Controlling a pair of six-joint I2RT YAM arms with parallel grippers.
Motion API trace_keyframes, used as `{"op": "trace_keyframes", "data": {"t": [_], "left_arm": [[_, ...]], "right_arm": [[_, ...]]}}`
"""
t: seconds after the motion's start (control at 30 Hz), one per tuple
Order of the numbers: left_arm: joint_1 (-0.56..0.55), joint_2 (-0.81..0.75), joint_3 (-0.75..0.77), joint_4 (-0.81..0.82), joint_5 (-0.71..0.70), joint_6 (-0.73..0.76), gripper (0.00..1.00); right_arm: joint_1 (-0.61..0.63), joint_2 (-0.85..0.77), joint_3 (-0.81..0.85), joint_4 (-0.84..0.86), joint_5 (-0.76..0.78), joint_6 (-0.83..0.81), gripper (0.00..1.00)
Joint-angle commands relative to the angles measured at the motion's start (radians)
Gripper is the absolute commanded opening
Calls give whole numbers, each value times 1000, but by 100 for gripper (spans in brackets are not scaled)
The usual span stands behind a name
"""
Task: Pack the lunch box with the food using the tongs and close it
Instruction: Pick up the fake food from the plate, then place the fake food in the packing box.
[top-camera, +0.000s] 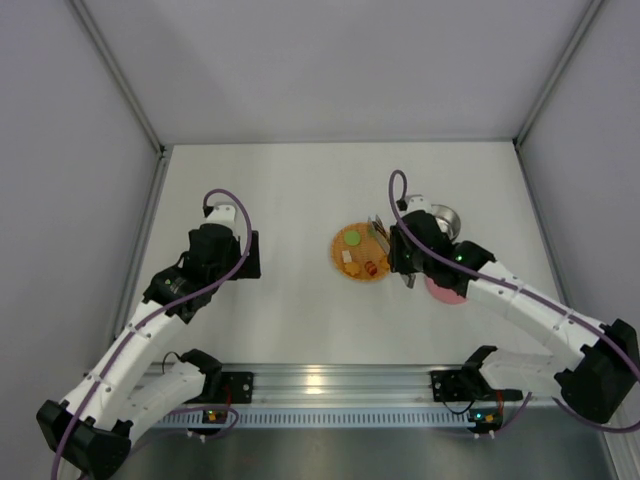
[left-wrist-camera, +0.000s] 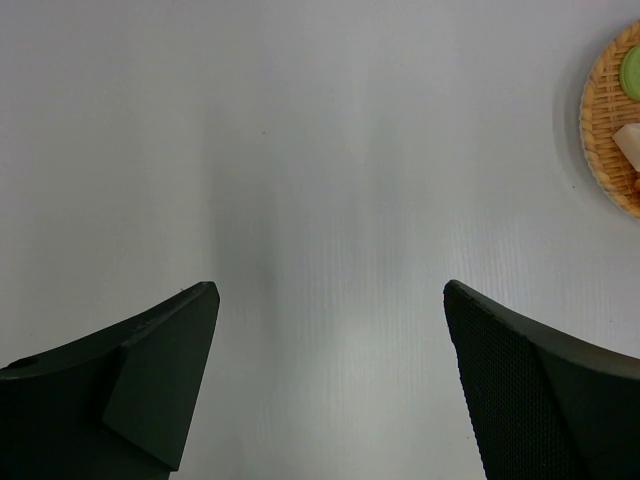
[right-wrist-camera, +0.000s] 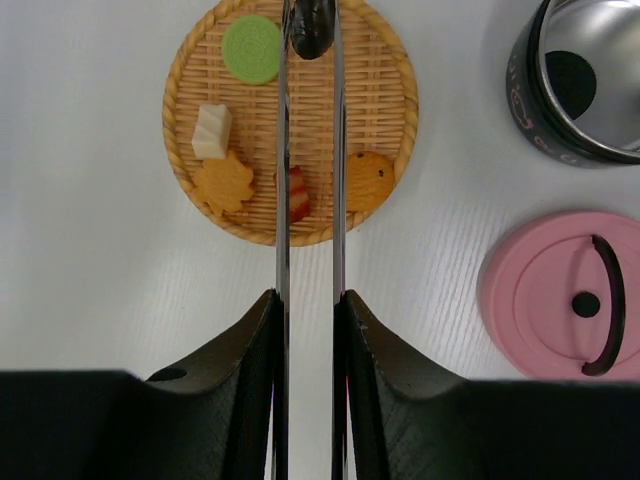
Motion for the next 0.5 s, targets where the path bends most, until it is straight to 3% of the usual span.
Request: {"op": "trace_keyframes", "data": {"t": [0.0,0.33,0.47], "left_arm": [[-4,-5,-6,21,-1,-6,99],[-10,-10,-6,21,-2,-6,99],[-10,-11,-6,21,-4,-5,99]], "right_arm": [[16,-56,69,-29,74,0,27],[-51,-190,65,-122,193,6,28],[-160,-263,34,-149,177,-8,28]]}}
